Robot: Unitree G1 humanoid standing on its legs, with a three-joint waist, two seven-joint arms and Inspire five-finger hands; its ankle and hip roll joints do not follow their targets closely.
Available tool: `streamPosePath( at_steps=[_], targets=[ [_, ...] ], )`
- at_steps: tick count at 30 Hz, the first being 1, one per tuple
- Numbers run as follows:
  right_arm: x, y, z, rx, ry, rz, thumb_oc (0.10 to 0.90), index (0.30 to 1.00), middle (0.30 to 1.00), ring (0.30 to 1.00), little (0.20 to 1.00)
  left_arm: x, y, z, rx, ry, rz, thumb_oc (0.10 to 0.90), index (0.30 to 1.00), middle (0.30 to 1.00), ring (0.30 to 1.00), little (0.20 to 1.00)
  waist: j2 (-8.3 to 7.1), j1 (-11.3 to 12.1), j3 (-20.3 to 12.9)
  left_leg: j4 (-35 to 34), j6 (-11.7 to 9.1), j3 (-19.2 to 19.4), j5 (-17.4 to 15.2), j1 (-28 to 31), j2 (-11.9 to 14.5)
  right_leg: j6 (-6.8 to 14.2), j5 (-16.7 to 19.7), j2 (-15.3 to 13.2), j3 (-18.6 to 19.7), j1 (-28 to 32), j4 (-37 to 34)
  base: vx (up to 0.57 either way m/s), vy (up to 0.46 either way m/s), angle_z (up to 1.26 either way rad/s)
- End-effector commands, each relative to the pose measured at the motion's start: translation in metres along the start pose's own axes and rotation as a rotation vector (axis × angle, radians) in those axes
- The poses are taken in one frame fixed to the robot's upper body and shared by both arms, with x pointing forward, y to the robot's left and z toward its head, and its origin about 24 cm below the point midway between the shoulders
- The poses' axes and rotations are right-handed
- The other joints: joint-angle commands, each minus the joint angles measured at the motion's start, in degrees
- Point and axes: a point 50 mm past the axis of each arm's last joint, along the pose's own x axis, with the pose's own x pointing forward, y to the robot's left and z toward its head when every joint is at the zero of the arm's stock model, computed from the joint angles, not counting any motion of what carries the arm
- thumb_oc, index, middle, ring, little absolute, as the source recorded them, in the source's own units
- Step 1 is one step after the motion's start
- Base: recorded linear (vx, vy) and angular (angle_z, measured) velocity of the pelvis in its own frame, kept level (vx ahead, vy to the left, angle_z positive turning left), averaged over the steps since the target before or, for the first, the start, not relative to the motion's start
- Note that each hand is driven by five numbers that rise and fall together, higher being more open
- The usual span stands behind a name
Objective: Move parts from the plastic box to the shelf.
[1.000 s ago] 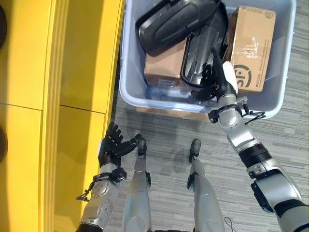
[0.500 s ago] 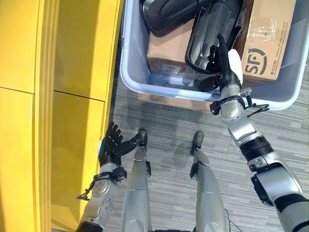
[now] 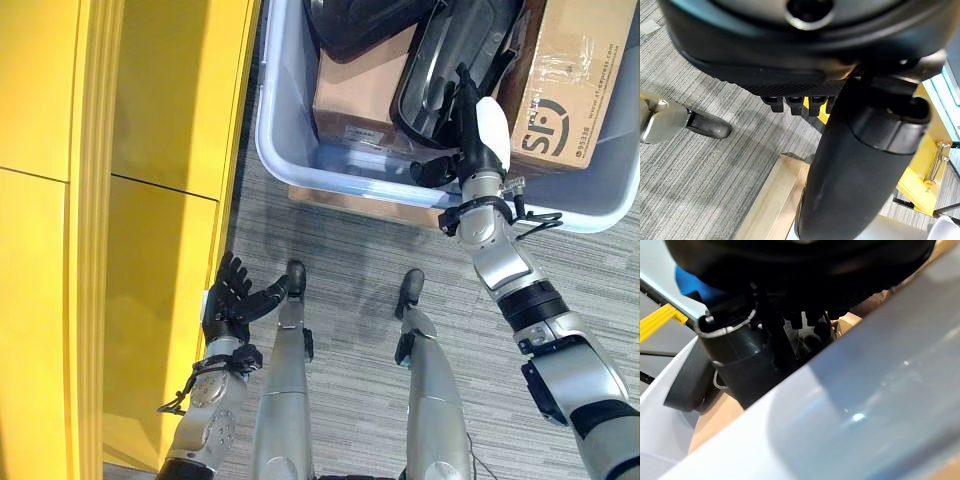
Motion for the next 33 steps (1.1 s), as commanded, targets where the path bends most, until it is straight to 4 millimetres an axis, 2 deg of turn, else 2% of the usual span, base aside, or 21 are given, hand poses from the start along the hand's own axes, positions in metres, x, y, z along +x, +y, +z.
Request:
streamPosePath(
  at_steps=[1, 3, 4, 12, 25, 33],
  targets=[
    [0.021, -0.038, 0.065, -0.074, -0.288, -0.131, 0.9, 1.0, 1.0, 1.0, 1.0, -0.008, -0.002, 0.037, 0.004, -0.177, -0.052, 0.9, 1.0, 1.0, 1.0, 1.0, 0.06, 0.89, -0.4, 2.53, 2.65, 0.91, -5.54, 0.81, -0.59, 3.31, -9.78, -2.89, 0.42, 4.44, 7.6, 0.01, 0.004, 0.03],
    [0.021, -0.039, 0.064, -0.094, -0.29, -0.138, 0.9, 1.0, 1.0, 1.0, 1.0, -0.008, -0.002, 0.036, 0.006, -0.173, -0.05, 0.9, 1.0, 1.0, 1.0, 1.0, 0.02, 0.86, -0.4, 2.52, 2.63, 0.85, -5.49, 0.78, -0.6, 3.28, -9.83, -2.91, 0.4, 4.49, 7.58, 0.01, -0.001, 0.04],
    [0.023, -0.042, 0.06, -0.159, -0.28, -0.151, 0.9, 1.0, 1.0, 1.0, 1.0, -0.008, -0.005, 0.037, 0.001, -0.18, -0.062, 0.9, 1.0, 1.0, 1.0, 1.0, -0.03, 0.94, -0.4, 2.36, 2.62, 0.68, -5.48, 0.88, -0.69, 3.35, -9.83, -2.96, 0.32, 4.67, 7.45, 0.0, 0.0, 0.0],
    [0.03, -0.05, 0.074, -0.32, -0.333, -0.187, 0.9, 1.0, 1.0, 1.0, 1.0, -0.006, -0.008, 0.043, 0.0, -0.204, -0.081, 0.9, 1.0, 1.0, 1.0, 1.0, -0.25, 0.99, -0.4, 2.35, 2.58, 0.61, -5.7, 1.03, -0.72, 3.52, -9.75, -3.02, 0.35, 4.74, 7.41, 0.0, 0.008, 0.0],
    [0.031, -0.058, 0.078, -0.437, -0.366, -0.201, 0.9, 1.0, 1.0, 1.0, 1.0, -0.004, -0.012, 0.042, -0.001, -0.197, -0.106, 0.9, 1.0, 1.0, 1.0, 1.0, -1.27, 0.58, -0.4, 1.59, 2.41, 0.47, -5.71, 3.38, -0.64, 3.46, -9.82, -3.0, 0.29, 7.05, 6.81, 0.0, 0.0, 0.0],
    [0.029, -0.069, 0.099, -0.5, -0.447, -0.271, 0.9, 1.0, 1.0, 1.0, 1.0, -0.002, -0.016, 0.044, 0.019, -0.203, -0.125, 0.9, 1.0, 1.0, 1.0, 1.0, -2.21, 0.48, -0.4, 0.58, 2.21, 0.46, -5.26, 4.98, -0.59, 3.53, -9.06, -2.77, 0.28, 8.78, 5.02, 0.0, 0.0, 0.0]
  ],
)
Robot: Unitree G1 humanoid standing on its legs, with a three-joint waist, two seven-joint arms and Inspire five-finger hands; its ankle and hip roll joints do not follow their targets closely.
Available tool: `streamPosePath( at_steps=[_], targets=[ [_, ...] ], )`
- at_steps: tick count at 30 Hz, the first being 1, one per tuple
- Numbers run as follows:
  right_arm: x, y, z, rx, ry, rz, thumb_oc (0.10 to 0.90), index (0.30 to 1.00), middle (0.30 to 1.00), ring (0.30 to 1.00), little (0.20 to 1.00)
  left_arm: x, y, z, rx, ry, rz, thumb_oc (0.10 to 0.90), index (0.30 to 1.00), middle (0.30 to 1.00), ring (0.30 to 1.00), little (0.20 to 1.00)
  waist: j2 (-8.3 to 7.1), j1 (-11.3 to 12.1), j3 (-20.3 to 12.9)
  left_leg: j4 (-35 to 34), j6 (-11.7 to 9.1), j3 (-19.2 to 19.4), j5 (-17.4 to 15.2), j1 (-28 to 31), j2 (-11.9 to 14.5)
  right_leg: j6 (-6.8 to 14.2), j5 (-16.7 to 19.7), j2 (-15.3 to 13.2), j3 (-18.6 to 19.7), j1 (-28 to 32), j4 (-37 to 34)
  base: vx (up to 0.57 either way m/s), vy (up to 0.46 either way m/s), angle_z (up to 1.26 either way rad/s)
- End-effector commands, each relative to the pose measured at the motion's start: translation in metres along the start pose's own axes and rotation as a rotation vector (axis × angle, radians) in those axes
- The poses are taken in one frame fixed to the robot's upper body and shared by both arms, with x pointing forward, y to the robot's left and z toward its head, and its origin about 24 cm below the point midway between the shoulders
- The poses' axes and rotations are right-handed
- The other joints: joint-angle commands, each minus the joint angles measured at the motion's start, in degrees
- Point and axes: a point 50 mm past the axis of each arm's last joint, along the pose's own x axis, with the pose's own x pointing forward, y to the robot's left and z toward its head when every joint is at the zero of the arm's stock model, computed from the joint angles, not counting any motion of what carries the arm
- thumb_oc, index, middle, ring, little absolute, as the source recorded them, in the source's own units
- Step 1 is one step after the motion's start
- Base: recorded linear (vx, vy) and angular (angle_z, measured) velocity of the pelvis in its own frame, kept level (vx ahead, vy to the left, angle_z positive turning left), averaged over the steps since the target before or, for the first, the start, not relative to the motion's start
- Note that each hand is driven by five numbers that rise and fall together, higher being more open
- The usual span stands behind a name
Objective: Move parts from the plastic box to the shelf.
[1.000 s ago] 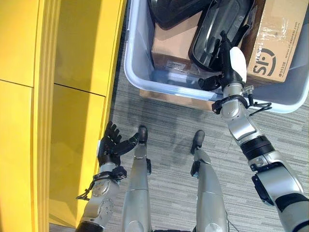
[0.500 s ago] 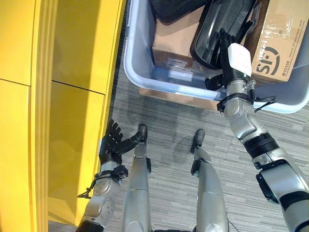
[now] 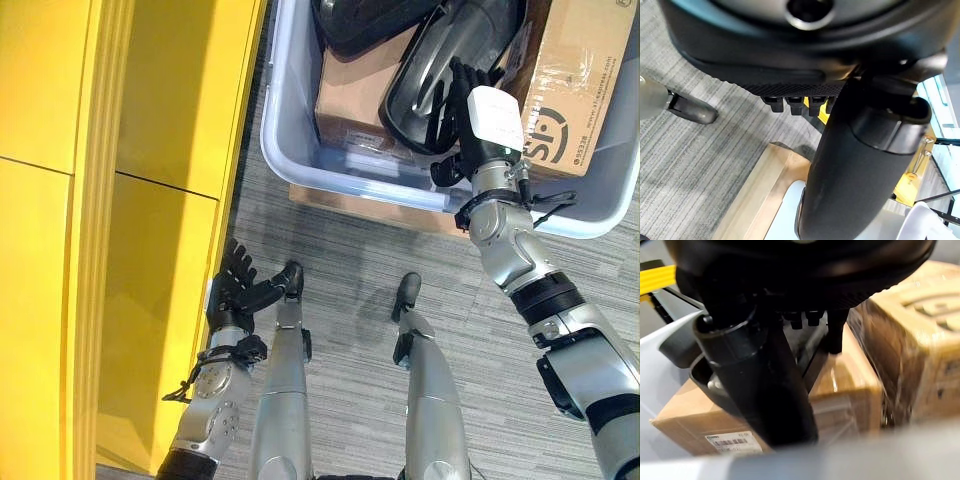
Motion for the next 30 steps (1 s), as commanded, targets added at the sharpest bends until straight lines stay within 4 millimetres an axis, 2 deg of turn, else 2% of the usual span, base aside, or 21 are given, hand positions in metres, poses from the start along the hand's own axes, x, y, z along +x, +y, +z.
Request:
streamPosePath(
  at_steps=[1, 7, 20, 26, 30],
  targets=[
    [0.029, -0.085, 0.053, -0.071, -0.237, -0.327, 0.9, 1.0, 1.0, 1.0, 1.0, -0.008, -0.003, 0.036, 0.031, -0.166, -0.087, 0.9, 1.0, 1.0, 1.0, 1.0, -1.42, 0.62, -0.56, 0.13, 2.36, 1.31, -5.37, 4.14, -0.57, 3.59, -8.79, -3.04, 0.91, 7.82, 3.92, 0.0, 0.0, 0.0],
    [0.025, -0.096, 0.062, -0.065, -0.271, -0.389, 0.9, 1.0, 1.0, 1.0, 1.0, -0.006, -0.004, 0.036, 0.031, -0.168, -0.085, 0.9, 1.0, 1.0, 1.0, 1.0, -1.8, 0.5, -0.56, 0.04, 2.34, 1.48, -5.41, 4.77, -0.58, 3.6, -8.62, -3.09, 1.02, 8.48, 3.71, 0.0, 0.0, 0.0],
    [0.014, -0.093, 0.062, 0.058, -0.278, -0.394, 0.9, 1.0, 1.0, 1.0, 1.0, -0.007, -0.003, 0.03, 0.026, -0.144, -0.064, 0.9, 1.0, 1.0, 1.0, 1.0, -1.86, -0.03, -0.56, 0.37, 2.39, 1.43, -5.56, 4.9, -0.63, 3.44, -8.94, -3.15, 0.88, 8.98, 3.89, 0.0, 0.0, 0.0],
    [0.017, -0.086, 0.047, 0.01, -0.226, -0.359, 0.9, 1.0, 1.0, 1.0, 1.0, -0.008, -0.001, 0.029, 0.032, -0.142, -0.06, 0.9, 1.0, 1.0, 1.0, 1.0, -1.78, -0.02, -0.56, -0.01, 2.38, 1.57, -5.38, 5.04, -0.58, 3.37, -9.07, -3.2, 0.78, 8.87, 3.9, 0.0, 0.0, 0.0],
    [0.019, -0.089, 0.03, -0.076, -0.193, -0.343, 0.9, 1.0, 1.0, 1.0, 1.0, -0.008, 0.001, 0.03, 0.038, -0.146, -0.057, 0.9, 1.0, 1.0, 1.0, 1.0, -1.87, -0.14, -0.56, -0.02, 2.35, 1.58, -5.29, 4.84, -0.51, 3.41, -9.01, -3.16, 0.86, 8.75, 3.74, 0.0, 0.0, 0.0]
  ],
)
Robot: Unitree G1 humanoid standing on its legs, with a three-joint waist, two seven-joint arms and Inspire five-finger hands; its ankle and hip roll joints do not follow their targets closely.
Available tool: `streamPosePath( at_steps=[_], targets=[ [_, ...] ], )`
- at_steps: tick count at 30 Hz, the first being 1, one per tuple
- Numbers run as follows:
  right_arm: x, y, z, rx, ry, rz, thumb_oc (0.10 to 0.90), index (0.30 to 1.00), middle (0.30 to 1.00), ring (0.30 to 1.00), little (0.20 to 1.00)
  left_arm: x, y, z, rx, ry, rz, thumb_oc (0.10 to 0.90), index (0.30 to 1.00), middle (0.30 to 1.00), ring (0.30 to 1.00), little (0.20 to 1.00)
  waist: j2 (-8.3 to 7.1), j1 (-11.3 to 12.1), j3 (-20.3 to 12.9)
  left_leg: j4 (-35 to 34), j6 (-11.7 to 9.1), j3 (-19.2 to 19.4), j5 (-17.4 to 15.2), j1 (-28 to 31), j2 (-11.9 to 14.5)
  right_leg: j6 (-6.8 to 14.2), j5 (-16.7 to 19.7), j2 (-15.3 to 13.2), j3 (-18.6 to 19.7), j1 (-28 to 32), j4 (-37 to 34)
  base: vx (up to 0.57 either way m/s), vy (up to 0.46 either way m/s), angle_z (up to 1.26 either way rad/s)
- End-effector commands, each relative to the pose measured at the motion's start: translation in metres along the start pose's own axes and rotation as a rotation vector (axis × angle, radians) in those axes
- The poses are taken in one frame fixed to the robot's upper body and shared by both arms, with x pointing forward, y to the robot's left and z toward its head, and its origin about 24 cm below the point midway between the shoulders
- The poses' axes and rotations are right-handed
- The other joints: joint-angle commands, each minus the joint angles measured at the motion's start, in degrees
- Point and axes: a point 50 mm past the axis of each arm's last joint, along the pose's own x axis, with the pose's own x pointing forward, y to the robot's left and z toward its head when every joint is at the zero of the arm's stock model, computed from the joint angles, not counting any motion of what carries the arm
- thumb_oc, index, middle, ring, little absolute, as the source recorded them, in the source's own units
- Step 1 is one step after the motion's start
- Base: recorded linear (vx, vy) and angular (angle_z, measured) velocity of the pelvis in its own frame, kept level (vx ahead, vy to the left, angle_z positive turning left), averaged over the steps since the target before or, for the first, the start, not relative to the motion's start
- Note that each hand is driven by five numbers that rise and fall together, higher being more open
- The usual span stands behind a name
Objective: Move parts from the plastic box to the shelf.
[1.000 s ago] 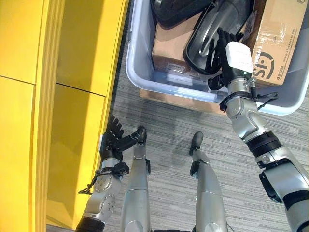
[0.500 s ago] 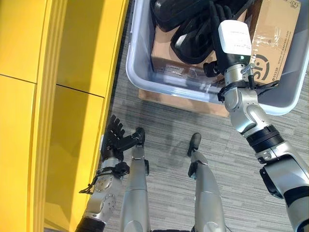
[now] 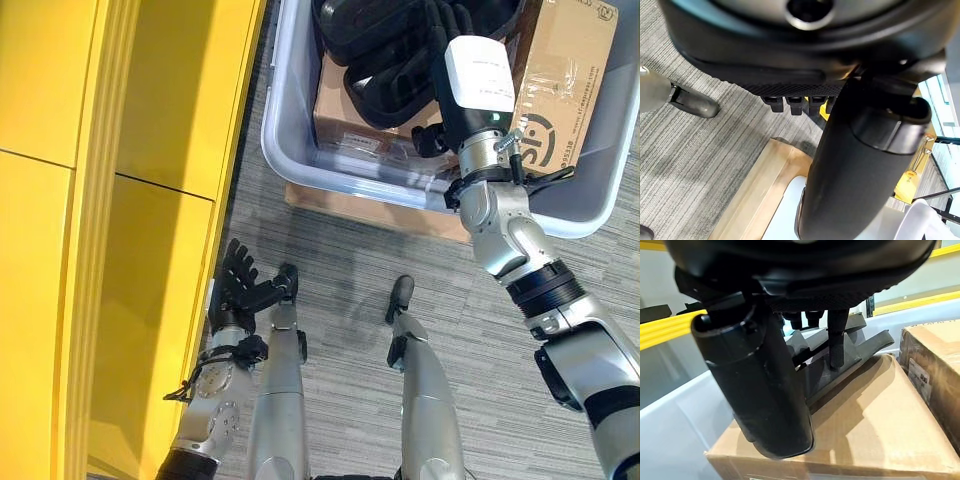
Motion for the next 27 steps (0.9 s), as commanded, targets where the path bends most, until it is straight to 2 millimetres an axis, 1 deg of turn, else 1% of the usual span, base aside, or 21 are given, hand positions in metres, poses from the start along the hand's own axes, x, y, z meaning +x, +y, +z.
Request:
streamPosePath(
  at_steps=[1, 2, 3, 5, 6, 7, 8, 11, 15, 16, 18, 20, 22, 23, 24, 26, 27],
  targets=[
    [0.021, -0.065, -0.01, -0.107, -0.046, -0.231, 0.9, 1.0, 1.0, 1.0, 1.0, -0.008, 0.003, 0.032, 0.035, -0.156, -0.055, 0.9, 1.0, 1.0, 1.0, 1.0, -0.5, -0.08, -0.72, -0.33, 2.16, 1.45, -5.19, 4.08, -0.54, 3.21, -10.05, -3.11, 0.95, 7.27, 5.15, 0.0, 0.0, 0.0],
    [0.022, -0.068, -0.015, -0.136, -0.038, -0.227, 0.9, 1.0, 1.0, 1.0, 1.0, -0.009, 0.003, 0.032, 0.035, -0.156, -0.057, 0.9, 1.0, 1.0, 1.0, 1.0, -0.55, -0.03, -0.72, -0.42, 2.13, 1.43, -5.12, 4.04, -0.51, 3.23, -10.0, -3.1, 0.9, 7.23, 5.07, 0.0, 0.0, 0.0],
    [0.022, -0.068, -0.015, -0.137, -0.038, -0.228, 0.9, 1.0, 1.0, 1.0, 1.0, -0.009, 0.003, 0.032, 0.034, -0.156, -0.057, 0.9, 1.0, 1.0, 1.0, 1.0, -0.51, -0.03, -0.72, -0.43, 2.13, 1.44, -5.11, 4.02, -0.5, 3.23, -9.99, -3.09, 0.9, 7.21, 5.06, 0.0, 0.0, 0.0],
    [0.025, -0.074, -0.027, -0.21, -0.02, -0.212, 0.9, 1.0, 1.0, 1.0, 1.0, -0.01, 0.004, 0.033, 0.038, -0.161, -0.063, 0.9, 1.0, 1.0, 1.0, 1.0, -0.64, 0.0, -0.72, -0.47, 2.08, 1.47, -5.01, 3.88, -0.44, 3.23, -9.85, -3.01, 0.99, 7.04, 4.95, 0.0, 0.0, 0.0],
    [0.028, -0.084, -0.036, -0.281, -0.011, -0.212, 0.9, 1.0, 1.0, 1.0, 1.0, -0.011, 0.006, 0.034, 0.041, -0.163, -0.067, 0.9, 1.0, 1.0, 1.0, 1.0, -0.89, 0.04, -0.72, -0.55, 1.97, 1.46, -4.94, 3.85, -0.36, 3.29, -9.78, -3.01, 0.95, 6.96, 4.82, 0.0, 0.0, 0.0],
    [0.029, -0.087, -0.043, -0.329, -0.003, -0.194, 0.9, 1.0, 1.0, 1.0, 1.0, -0.011, 0.007, 0.034, 0.043, -0.162, -0.067, 0.9, 1.0, 1.0, 1.0, 1.0, -1.03, -0.01, -0.72, -0.56, 1.93, 1.5, -4.89, 3.83, -0.31, 3.32, -9.71, -2.98, 0.98, 6.92, 4.78, 0.0, 0.0, 0.0],
    [0.03, -0.087, -0.043, -0.33, -0.005, -0.194, 0.9, 1.0, 1.0, 1.0, 1.0, -0.011, 0.007, 0.034, 0.04, -0.162, -0.067, 0.9, 1.0, 1.0, 1.0, 1.0, -0.94, -0.07, -0.72, -0.57, 1.92, 1.51, -4.89, 3.81, -0.3, 3.32, -9.7, -2.97, 1.0, 6.89, 4.77, 0.0, 0.0, 0.0],
    [0.034, -0.105, -0.058, -0.449, 0.014, -0.176, 0.9, 1.0, 1.0, 1.0, 1.0, -0.013, 0.011, 0.036, 0.043, -0.167, -0.067, 0.9, 1.0, 1.0, 1.0, 1.0, -1.26, -0.18, -0.72, -0.89, 1.72, 1.61, -4.65, 3.74, -0.11, 3.43, -9.5, -2.72, 1.08, 6.62, 4.56, 0.0, 0.0, 0.0],
    [0.034, -0.116, -0.074, -0.561, 0.043, -0.138, 0.9, 1.0, 1.0, 1.0, 1.0, -0.013, 0.014, 0.037, 0.043, -0.173, -0.06, 0.9, 1.0, 1.0, 1.0, 1.0, -1.4, -0.4, -0.72, -0.86, 1.62, 1.72, -4.67, 3.71, -0.17, 3.43, -9.47, -2.62, 1.21, 6.32, 4.66, 0.0, 0.0, 0.0],
    [0.034, -0.116, -0.074, -0.562, 0.042, -0.138, 0.9, 1.0, 1.0, 1.0, 1.0, -0.013, 0.013, 0.037, 0.042, -0.173, -0.06, 0.9, 1.0, 1.0, 1.0, 1.0, -1.35, -0.42, -0.72, -0.84, 1.62, 1.73, -4.68, 3.67, -0.16, 3.44, -9.48, -2.62, 1.23, 6.28, 4.68, 0.0, 0.0, 0.0],
    [0.031, -0.12, -0.083, -0.605, 0.058, -0.111, 0.9, 1.0, 1.0, 1.0, 1.0, -0.014, 0.015, 0.037, 0.044, -0.174, -0.054, 0.9, 1.0, 1.0, 1.0, 1.0, -1.4, -0.59, -0.72, -0.89, 1.53, 1.82, -4.64, 3.69, -0.16, 3.5, -9.44, -2.65, 1.22, 6.16, 4.74, 0.0, 0.0, 0.0],
    [0.031, -0.121, -0.085, -0.611, 0.061, -0.109, 0.9, 1.0, 1.0, 1.0, 1.0, -0.014, 0.016, 0.037, 0.046, -0.173, -0.051, 0.9, 1.0, 1.0, 1.0, 1.0, -1.36, -0.69, -0.72, -0.81, 1.54, 1.8, -4.66, 3.68, -0.16, 3.53, -9.44, -2.61, 1.3, 6.1, 4.78, 0.0, 0.0, 0.0],
    [0.031, -0.12, -0.08, -0.525, 0.059, -0.126, 0.9, 1.0, 1.0, 1.0, 1.0, -0.013, 0.016, 0.036, 0.034, -0.169, -0.046, 0.9, 1.0, 1.0, 1.0, 1.0, -1.36, -0.9, -0.72, -0.87, 1.62, 2.02, -4.65, 3.74, -0.06, 3.48, -9.35, -2.48, 1.31, 5.98, 4.73, 0.0, 0.0, 0.0],
    [0.03, -0.12, -0.08, -0.524, 0.06, -0.125, 0.9, 1.0, 1.0, 1.0, 1.0, -0.013, 0.016, 0.036, 0.036, -0.169, -0.047, 0.9, 1.0, 1.0, 1.0, 1.0, -1.43, -0.84, -0.72, -0.89, 1.62, 2.02, -4.64, 3.78, -0.07, 3.48, -9.35, -2.49, 1.31, 6.01, 4.71, 0.0, 0.0, 0.0],
    [0.029, -0.115, -0.072, -0.414, 0.046, -0.15, 0.9, 1.0, 1.0, 1.0, 1.0, -0.013, 0.015, 0.034, 0.021, -0.165, -0.04, 0.9, 1.0, 1.0, 1.0, 1.0, -1.41, -1.07, -0.72, -0.83, 1.71, 2.1, -4.74, 3.89, 0.0, 3.45, -9.33, -2.44, 1.45, 5.94, 4.72, 0.0, 0.0, 0.0],
    [0.026, -0.111, -0.064, -0.347, 0.022, -0.174, 0.9, 1.0, 1.0, 1.0, 1.0, -0.011, 0.013, 0.033, 0.011, -0.16, -0.036, 0.9, 1.0, 1.0, 1.0, 1.0, -1.32, -1.29, -0.72, -0.88, 1.8, 2.15, -4.83, 4.1, 0.01, 3.44, -9.34, -2.41, 1.58, 6.0, 4.66, 0.0, 0.0, 0.0],
    [0.026, -0.111, -0.064, -0.347, 0.024, -0.173, 0.9, 1.0, 1.0, 1.0, 1.0, -0.011, 0.014, 0.033, 0.013, -0.16, -0.037, 0.9, 1.0, 1.0, 1.0, 1.0, -1.39, -1.23, -0.72, -0.88, 1.8, 2.14, -4.83, 4.12, 0.0, 3.44, -9.35, -2.42, 1.57, 6.03, 4.67, 0.0, 0.0, 0.0]
  ],
)
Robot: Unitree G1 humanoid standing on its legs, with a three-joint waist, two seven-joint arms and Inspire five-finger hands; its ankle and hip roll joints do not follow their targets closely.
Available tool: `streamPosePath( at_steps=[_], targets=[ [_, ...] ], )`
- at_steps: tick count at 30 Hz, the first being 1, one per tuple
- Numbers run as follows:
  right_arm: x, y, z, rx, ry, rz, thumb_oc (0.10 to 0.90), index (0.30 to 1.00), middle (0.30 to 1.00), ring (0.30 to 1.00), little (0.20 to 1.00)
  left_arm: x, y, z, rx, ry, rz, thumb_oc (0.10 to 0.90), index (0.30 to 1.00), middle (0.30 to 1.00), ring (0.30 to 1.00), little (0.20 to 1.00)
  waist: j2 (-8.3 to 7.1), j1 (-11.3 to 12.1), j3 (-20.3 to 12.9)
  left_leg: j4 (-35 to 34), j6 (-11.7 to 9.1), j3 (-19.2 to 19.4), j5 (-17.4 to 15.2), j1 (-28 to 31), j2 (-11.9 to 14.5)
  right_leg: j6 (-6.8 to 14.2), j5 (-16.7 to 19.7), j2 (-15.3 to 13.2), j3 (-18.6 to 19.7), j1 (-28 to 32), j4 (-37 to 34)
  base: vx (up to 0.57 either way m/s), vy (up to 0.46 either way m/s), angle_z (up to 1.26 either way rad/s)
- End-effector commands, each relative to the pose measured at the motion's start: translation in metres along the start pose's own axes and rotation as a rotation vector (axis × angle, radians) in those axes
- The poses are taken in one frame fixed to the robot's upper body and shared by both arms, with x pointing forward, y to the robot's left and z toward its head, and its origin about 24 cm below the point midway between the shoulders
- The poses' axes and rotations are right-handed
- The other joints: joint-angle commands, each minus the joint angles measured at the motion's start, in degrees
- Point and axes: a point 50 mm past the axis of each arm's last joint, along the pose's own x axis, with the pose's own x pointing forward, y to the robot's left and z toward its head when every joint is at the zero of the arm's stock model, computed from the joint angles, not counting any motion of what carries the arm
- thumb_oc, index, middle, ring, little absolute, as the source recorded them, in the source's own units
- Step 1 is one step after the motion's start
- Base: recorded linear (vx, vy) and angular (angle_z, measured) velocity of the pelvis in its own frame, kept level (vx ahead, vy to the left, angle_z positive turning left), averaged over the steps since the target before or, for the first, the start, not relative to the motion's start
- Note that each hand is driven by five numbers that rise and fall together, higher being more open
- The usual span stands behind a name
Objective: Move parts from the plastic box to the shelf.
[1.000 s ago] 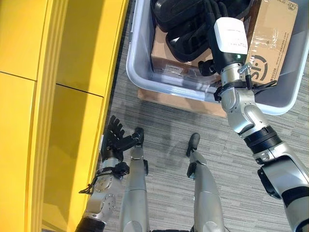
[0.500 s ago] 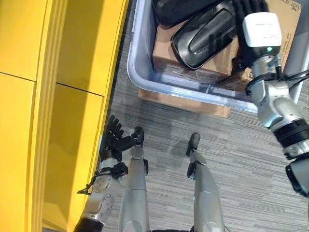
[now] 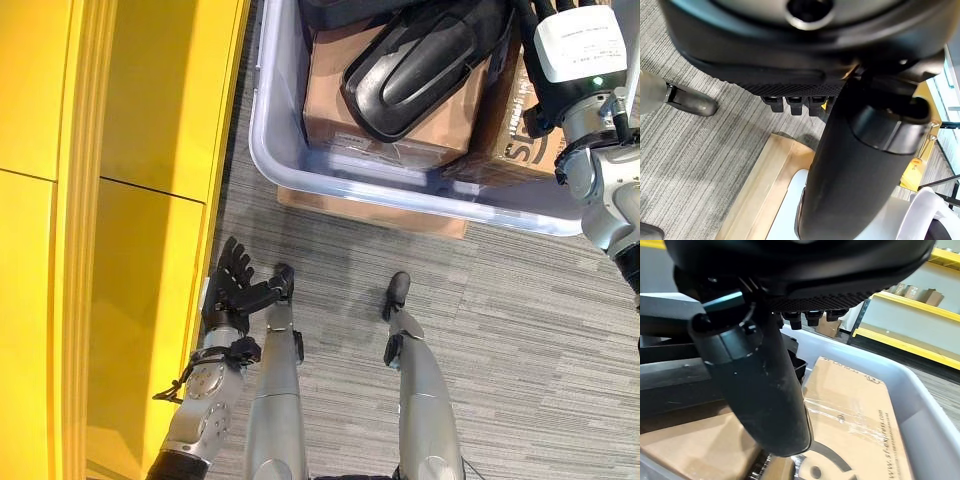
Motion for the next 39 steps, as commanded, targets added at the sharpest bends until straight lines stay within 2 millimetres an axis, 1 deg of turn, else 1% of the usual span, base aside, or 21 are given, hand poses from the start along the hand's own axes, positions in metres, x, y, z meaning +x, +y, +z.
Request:
streamPosePath(
  at_steps=[1, 2, 6, 7, 8, 10, 11, 12, 14, 15, 17, 19, 20, 21, 24, 29, 31, 33, 35, 37, 39],
  targets=[
    [0.016, -0.058, -0.005, 0.018, 0.003, -0.235, 0.9, 1.0, 1.0, 1.0, 1.0, -0.011, 0.006, 0.028, -0.022, -0.153, -0.009, 0.9, 1.0, 1.0, 1.0, 1.0, -0.76, 0.38, -0.73, -0.8, 1.78, 1.42, -4.66, 4.39, -0.02, 3.26, -9.7, -2.6, 1.24, 6.17, 5.88, 0.01, -0.011, -0.04],
    [0.012, -0.059, 0.014, 0.119, -0.045, -0.278, 0.9, 1.0, 1.0, 1.0, 1.0, -0.01, 0.003, 0.026, -0.036, -0.145, -0.005, 0.9, 1.0, 1.0, 1.0, 1.0, -0.49, 0.22, -0.73, -0.72, 1.87, 1.4, -4.69, 4.42, -0.06, 3.15, -9.84, -2.59, 1.2, 6.28, 5.99, 0.01, -0.013, -0.04],
    [0.003, -0.058, 0.038, 0.316, -0.088, -0.344, 0.9, 1.0, 1.0, 1.0, 1.0, -0.01, 0.002, 0.023, -0.053, -0.13, 0.01, 0.9, 1.0, 1.0, 1.0, 1.0, -0.23, 0.05, -0.73, -0.79, 2.05, 1.62, -4.77, 4.67, -0.13, 3.03, -10.0, -2.62, 1.14, 6.54, 6.04, 0.0, -0.003, -0.01],
    [0.002, -0.057, 0.038, 0.317, -0.086, -0.344, 0.9, 1.0, 1.0, 1.0, 1.0, -0.01, 0.002, 0.023, -0.051, -0.13, 0.01, 0.9, 1.0, 1.0, 1.0, 1.0, -0.33, 0.12, -0.73, -0.8, 2.05, 1.61, -4.76, 4.73, -0.14, 3.03, -10.01, -2.63, 1.13, 6.61, 6.04, 0.0, 0.0, 0.0],
    [-0.003, -0.055, 0.047, 0.402, -0.102, -0.358, 0.9, 1.0, 1.0, 1.0, 1.0, -0.01, 0.002, 0.022, -0.049, -0.124, 0.019, 0.9, 1.0, 1.0, 1.0, 1.0, -0.2, 0.07, -0.73, -0.82, 2.15, 1.55, -4.8, 4.87, -0.13, 3.03, -10.07, -2.71, 1.06, 6.77, 6.16, 0.0, 0.0, 0.0],
    [-0.009, -0.048, 0.056, 0.488, -0.112, -0.348, 0.9, 1.0, 1.0, 1.0, 1.0, -0.009, 0.002, 0.021, -0.044, -0.118, 0.025, 0.9, 1.0, 1.0, 1.0, 1.0, -0.28, -0.03, -0.73, -0.76, 2.23, 1.56, -4.85, 4.93, -0.15, 3.0, -10.16, -2.7, 0.99, 6.92, 6.26, 0.0, 0.0, 0.0],
    [-0.009, -0.048, 0.056, 0.488, -0.111, -0.348, 0.9, 1.0, 1.0, 1.0, 1.0, -0.009, 0.002, 0.021, -0.043, -0.117, 0.025, 0.9, 1.0, 1.0, 1.0, 1.0, -0.34, 0.0, -0.73, -0.77, 2.23, 1.56, -4.85, 4.98, -0.16, 3.01, -10.17, -2.71, 0.99, 6.96, 6.26, 0.0, 0.0, 0.0],
    [-0.015, -0.045, 0.064, 0.571, -0.122, -0.348, 0.9, 1.0, 1.0, 1.0, 1.0, -0.01, 0.001, 0.019, -0.042, -0.108, 0.029, 0.9, 1.0, 1.0, 1.0, 1.0, -0.46, -0.1, -0.73, -0.78, 2.33, 1.61, -4.87, 5.02, -0.17, 3.01, -10.15, -2.66, 0.97, 7.09, 6.21, 0.0, 0.0, 0.0],
    [-0.02, -0.044, 0.069, 0.628, -0.13, -0.354, 0.9, 1.0, 1.0, 1.0, 1.0, -0.01, 0.002, 0.018, -0.041, -0.102, 0.036, 0.9, 1.0, 1.0, 1.0, 1.0, -0.6, -0.19, -0.73, -0.7, 2.4, 1.59, -4.92, 5.02, -0.13, 3.0, -10.2, -2.65, 0.9, 7.14, 6.25, 0.0, 0.0, 0.0],
    [-0.02, -0.044, 0.069, 0.629, -0.129, -0.354, 0.9, 1.0, 1.0, 1.0, 1.0, -0.01, 0.002, 0.018, -0.04, -0.101, 0.036, 0.9, 1.0, 1.0, 1.0, 1.0, -0.63, -0.17, -0.73, -0.7, 2.4, 1.59, -4.92, 5.05, -0.14, 3.0, -10.2, -2.66, 0.9, 7.17, 6.25, 0.0, 0.0, 0.0],
    [-0.028, -0.042, 0.076, 0.731, -0.14, -0.361, 0.9, 1.0, 1.0, 1.0, 1.0, -0.01, 0.002, 0.017, -0.034, -0.095, 0.04, 0.9, 1.0, 1.0, 1.0, 1.0, -0.96, -0.37, -0.73, -0.7, 2.42, 1.57, -4.95, 5.19, -0.12, 3.0, -10.25, -2.58, 0.89, 7.35, 6.31, 0.0, 0.0, 0.0],
    [-0.031, -0.042, 0.079, 0.794, -0.141, -0.369, 0.9, 1.0, 1.0, 1.0, 1.0, -0.011, 0.002, 0.017, -0.029, -0.094, 0.04, 0.9, 1.0, 1.0, 1.0, 1.0, -1.17, -0.51, -0.73, -0.66, 2.47, 1.66, -5.0, 5.28, -0.1, 3.04, -10.26, -2.64, 0.85, 7.55, 6.23, 0.0, 0.0, 0.0],
    [-0.031, -0.042, 0.079, 0.794, -0.14, -0.369, 0.9, 1.0, 1.0, 1.0, 1.0, -0.011, 0.002, 0.017, -0.028, -0.093, 0.04, 0.9, 1.0, 1.0, 1.0, 1.0, -1.21, -0.48, -0.73, -0.69, 2.48, 1.67, -4.99, 5.33, -0.11, 3.05, -10.26, -2.65, 0.85, 7.6, 6.2, 0.0, 0.0, 0.0],
    [-0.034, -0.041, 0.084, 0.837, -0.147, -0.37, 0.9, 1.0, 1.0, 1.0, 1.0, -0.011, 0.002, 0.017, -0.025, -0.09, 0.042, 0.9, 1.0, 1.0, 1.0, 1.0, -1.36, -0.47, -0.73, -0.61, 2.53, 1.71, -5.01, 5.29, -0.08, 3.08, -10.2, -2.68, 0.82, 7.66, 6.23, 0.0, 0.0, 0.0],
    [-0.036, -0.038, 0.092, 0.922, -0.149, -0.368, 0.9, 1.0, 1.0, 1.0, 1.0, -0.012, 0.001, 0.015, -0.028, -0.08, 0.041, 0.9, 1.0, 1.0, 1.0, 1.0, -1.49, -0.41, -0.73, -0.66, 2.58, 1.75, -4.96, 5.33, -0.05, 3.1, -10.12, -2.68, 0.77, 7.78, 6.18, 0.0, 0.0, 0.0],
    [-0.036, -0.036, 0.099, 0.995, -0.142, -0.362, 0.9, 1.0, 1.0, 1.0, 1.0, -0.012, -0.001, 0.014, -0.027, -0.076, 0.041, 0.9, 1.0, 1.0, 1.0, 1.0, -1.48, -0.28, -0.73, -0.49, 2.65, 1.68, -4.93, 5.11, -0.09, 3.03, -10.16, -2.8, 0.69, 7.73, 6.38, 0.0, 0.0, 0.0],
    [-0.034, -0.039, 0.108, 1.083, -0.142, -0.379, 0.9, 1.0, 1.0, 1.0, 1.0, -0.011, -0.002, 0.014, -0.03, -0.071, 0.041, 0.9, 1.0, 1.0, 1.0, 1.0, -1.46, -0.14, -0.73, -0.48, 2.7, 1.64, -4.92, 5.11, -0.16, 3.07, -10.12, -2.78, 0.72, 7.73, 6.39, 0.0, 0.0, 0.0],
    [-0.033, -0.041, 0.11, 1.1, -0.15, -0.384, 0.9, 1.0, 1.0, 1.0, 1.0, -0.011, -0.003, 0.014, -0.031, -0.07, 0.041, 0.9, 1.0, 1.0, 1.0, 1.0, -1.47, -0.14, -0.73, -0.42, 2.74, 1.69, -4.92, 5.08, -0.24, 3.07, -10.09, -2.77, 0.76, 7.71, 6.4, 0.0, 0.0, 0.0],
    [-0.034, -0.046, 0.119, 1.147, -0.176, -0.399, 0.9, 1.0, 1.0, 1.0, 1.0, -0.011, -0.004, 0.014, -0.033, -0.07, 0.041, 0.9, 1.0, 1.0, 1.0, 1.0, -1.49, 0.01, -0.73, -0.39, 2.78, 1.73, -4.97, 5.11, -0.32, 3.07, -10.09, -2.83, 0.75, 7.85, 6.46, 0.0, 0.0, 0.0],
    [-0.035, -0.047, 0.122, 1.159, -0.185, -0.399, 0.9, 1.0, 1.0, 1.0, 1.0, -0.011, -0.004, 0.014, -0.034, -0.069, 0.042, 0.9, 1.0, 1.0, 1.0, 1.0, -1.48, 0.01, -0.73, -0.35, 2.8, 1.75, -5.02, 5.09, -0.35, 3.07, -10.15, -2.85, 0.76, 7.85, 6.54, 0.0, 0.0, 0.0],
    [-0.035, -0.052, 0.134, 1.198, -0.22, -0.4, 0.9, 1.0, 1.0, 1.0, 1.0, -0.011, -0.005, 0.015, -0.033, -0.075, 0.048, 0.9, 1.0, 1.0, 1.0, 1.0, -1.43, 0.14, -0.73, -0.42, 2.78, 1.77, -4.98, 5.13, -0.37, 3.09, -10.22, -2.88, 0.84, 7.98, 6.47, 0.0, 0.0, 0.0]
  ],
)
